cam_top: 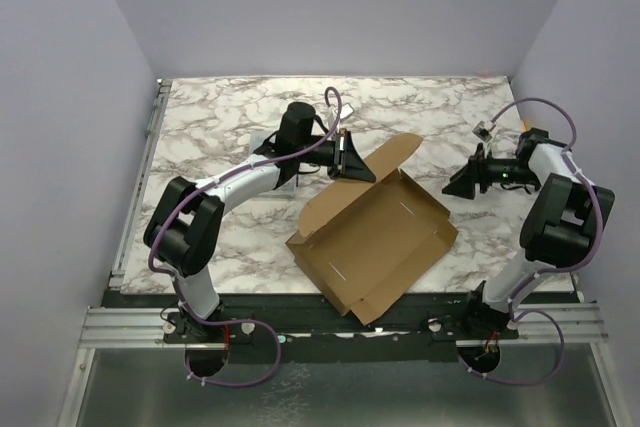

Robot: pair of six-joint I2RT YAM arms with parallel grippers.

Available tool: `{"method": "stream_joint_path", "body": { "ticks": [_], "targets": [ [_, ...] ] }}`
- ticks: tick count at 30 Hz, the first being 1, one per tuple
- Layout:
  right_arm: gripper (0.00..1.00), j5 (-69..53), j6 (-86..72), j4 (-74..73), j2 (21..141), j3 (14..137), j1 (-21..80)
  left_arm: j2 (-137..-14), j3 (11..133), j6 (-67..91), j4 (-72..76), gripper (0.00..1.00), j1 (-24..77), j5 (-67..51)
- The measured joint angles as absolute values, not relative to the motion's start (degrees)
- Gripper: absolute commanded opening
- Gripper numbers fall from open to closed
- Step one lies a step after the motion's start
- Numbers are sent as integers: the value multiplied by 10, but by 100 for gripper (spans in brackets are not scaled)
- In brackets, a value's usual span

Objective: Fold the paper box
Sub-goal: Fold the paper box at the center of the board.

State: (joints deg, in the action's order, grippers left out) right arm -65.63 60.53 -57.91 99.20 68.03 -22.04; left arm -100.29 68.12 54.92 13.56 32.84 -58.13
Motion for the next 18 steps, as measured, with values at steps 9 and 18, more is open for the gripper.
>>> {"method": "stream_joint_path", "body": {
  "ticks": [9, 18],
  "targets": [
    [71, -572, 535, -521, 999, 625, -168, -997, 690, 548, 130, 0, 330, -581],
    [41, -469, 480, -446, 983, 570, -142, -995, 708, 548, 126, 0, 343, -581]
  ]
}}
